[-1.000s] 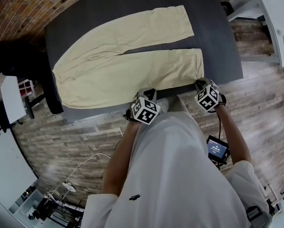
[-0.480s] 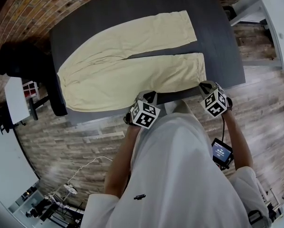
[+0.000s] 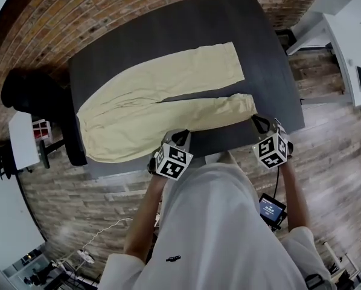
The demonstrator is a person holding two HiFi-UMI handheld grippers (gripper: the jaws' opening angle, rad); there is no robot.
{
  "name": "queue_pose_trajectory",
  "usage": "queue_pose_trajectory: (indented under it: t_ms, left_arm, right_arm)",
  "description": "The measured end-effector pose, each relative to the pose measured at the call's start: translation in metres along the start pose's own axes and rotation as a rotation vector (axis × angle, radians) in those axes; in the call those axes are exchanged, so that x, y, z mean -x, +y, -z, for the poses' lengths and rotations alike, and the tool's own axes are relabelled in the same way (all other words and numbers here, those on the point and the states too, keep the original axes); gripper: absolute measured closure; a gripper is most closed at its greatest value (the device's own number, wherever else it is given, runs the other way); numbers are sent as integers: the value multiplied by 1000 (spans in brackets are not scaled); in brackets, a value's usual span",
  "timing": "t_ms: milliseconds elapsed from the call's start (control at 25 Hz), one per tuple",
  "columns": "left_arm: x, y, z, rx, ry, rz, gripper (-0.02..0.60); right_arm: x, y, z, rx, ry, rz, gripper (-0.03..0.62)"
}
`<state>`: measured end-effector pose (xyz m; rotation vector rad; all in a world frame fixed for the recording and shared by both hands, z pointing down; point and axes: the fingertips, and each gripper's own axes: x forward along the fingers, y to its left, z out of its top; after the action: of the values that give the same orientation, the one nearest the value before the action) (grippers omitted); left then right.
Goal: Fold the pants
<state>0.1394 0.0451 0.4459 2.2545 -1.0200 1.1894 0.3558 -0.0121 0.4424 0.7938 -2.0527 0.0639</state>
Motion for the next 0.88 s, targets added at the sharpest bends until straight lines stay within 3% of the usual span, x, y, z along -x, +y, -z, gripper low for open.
queue_pose_trajectory:
  t_ms: [320,880]
  left_arm:
    - [8,37,-31,-82,-12,-49,569]
    - [-5,123,-77,-45,-44,-51,569]
  right_arm:
    - [-5,-42,-52,28,-85,74,571]
    - [-45,-94,-114,83,-66,99,571]
